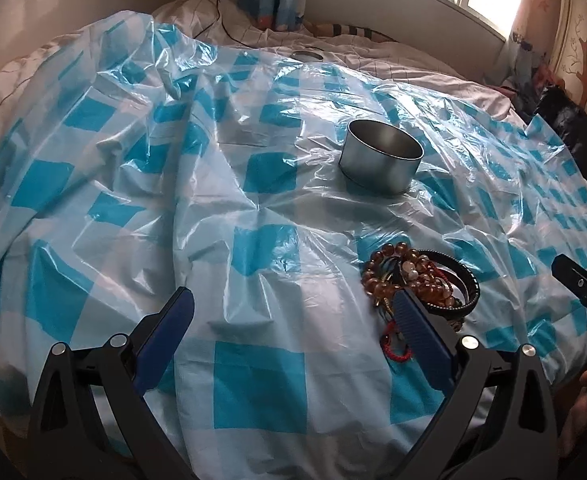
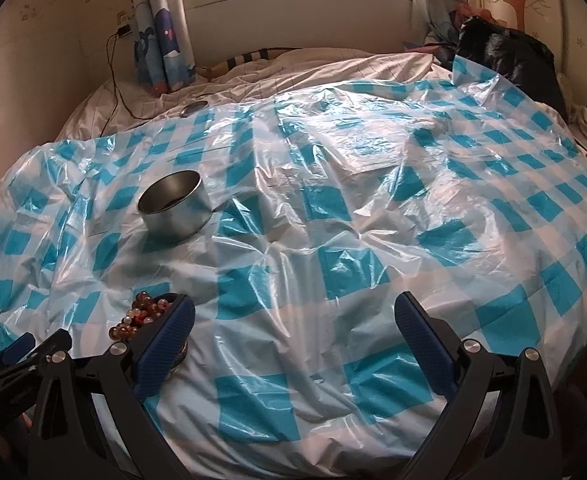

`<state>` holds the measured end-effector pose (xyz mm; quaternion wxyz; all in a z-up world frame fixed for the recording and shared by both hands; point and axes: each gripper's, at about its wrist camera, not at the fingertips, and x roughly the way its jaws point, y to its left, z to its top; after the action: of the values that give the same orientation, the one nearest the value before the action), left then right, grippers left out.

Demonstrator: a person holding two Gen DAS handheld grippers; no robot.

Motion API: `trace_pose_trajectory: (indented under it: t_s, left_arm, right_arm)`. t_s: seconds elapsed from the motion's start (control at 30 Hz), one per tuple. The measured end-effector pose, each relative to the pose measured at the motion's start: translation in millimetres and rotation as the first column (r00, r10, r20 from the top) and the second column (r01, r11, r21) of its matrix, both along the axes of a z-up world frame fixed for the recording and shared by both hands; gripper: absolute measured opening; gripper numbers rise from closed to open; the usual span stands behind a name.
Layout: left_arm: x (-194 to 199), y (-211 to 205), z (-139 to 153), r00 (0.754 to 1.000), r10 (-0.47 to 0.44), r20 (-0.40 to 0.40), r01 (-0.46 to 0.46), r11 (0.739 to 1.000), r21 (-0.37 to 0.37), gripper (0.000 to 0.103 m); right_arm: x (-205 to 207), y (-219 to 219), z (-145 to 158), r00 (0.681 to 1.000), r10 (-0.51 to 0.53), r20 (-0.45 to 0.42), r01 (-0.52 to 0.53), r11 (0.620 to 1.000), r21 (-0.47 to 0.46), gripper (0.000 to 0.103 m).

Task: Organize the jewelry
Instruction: 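Move both grippers toward the jewelry pile beside the silver tin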

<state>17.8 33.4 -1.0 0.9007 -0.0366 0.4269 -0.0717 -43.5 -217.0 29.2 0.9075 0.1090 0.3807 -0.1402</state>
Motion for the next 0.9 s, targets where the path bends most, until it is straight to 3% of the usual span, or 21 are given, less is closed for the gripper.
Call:
trace_pose_trajectory:
  t_s: [0.1, 0.2, 0.27, 0.5, 0.63, 0.9]
  left_arm:
    - [-1, -7, 2, 0.999, -0.01, 0.034, 0.006, 0.996, 0.093, 0.096]
    - [-1, -20, 0, 0.998, -0.054, 0.039, 0.045, 0.977, 0.209, 0.096]
    - [-3, -25, -2, 0.997, -0.074, 0.032, 0.064, 0.966, 0.249, 0.096]
    - [0, -8, -5, 0.998, -0.061, -0.001, 0.06, 0.982, 0.181, 0.096]
    - [7, 7, -10, 0.999, -0.023, -0.043, 0.027, 0.994, 0.11, 0.096]
    - [8, 2, -15, 0.999, -0.014, -0.045, 0.02, 0.99, 0.141, 0.096]
  right_arm:
    - [2, 2, -1, 1.0, -0.004, -0.011, 0.004, 1.0, -0.009, 0.096]
    - [3, 8, -2, 1.0, 0.003, -0.025, -0.004, 0.999, -0.042, 0.096]
    - [6, 11, -4, 0.999, 0.019, -0.043, -0.021, 0.998, -0.051, 0.096]
    - [21, 12, -13, 0.991, 0.083, -0.101, -0.082, 0.996, 0.017, 0.096]
    - [28, 27, -15, 0.985, 0.128, -0.115, -0.133, 0.99, -0.039, 0.096]
    - [27, 41, -13, 0.969, 0.223, -0.104, -0.231, 0.97, -0.072, 0.096]
